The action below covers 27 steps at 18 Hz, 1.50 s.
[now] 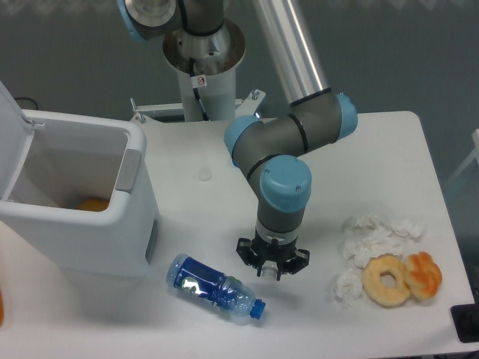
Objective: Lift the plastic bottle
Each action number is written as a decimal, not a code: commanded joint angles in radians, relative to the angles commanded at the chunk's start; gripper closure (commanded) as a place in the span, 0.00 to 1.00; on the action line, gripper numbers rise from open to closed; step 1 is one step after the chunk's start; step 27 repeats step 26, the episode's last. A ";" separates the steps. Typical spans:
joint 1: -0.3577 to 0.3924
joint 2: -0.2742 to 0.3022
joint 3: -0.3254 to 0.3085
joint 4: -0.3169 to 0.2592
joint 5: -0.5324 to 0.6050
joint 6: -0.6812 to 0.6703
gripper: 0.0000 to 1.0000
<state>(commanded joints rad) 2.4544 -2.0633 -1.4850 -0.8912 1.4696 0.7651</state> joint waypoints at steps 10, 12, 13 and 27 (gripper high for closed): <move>0.037 0.124 -0.006 -0.017 -0.006 0.301 0.65; 0.052 0.150 -0.015 -0.023 -0.008 0.350 0.65; 0.054 0.157 -0.020 -0.031 -0.008 0.350 0.65; 0.052 0.160 -0.026 -0.035 -0.025 0.353 0.66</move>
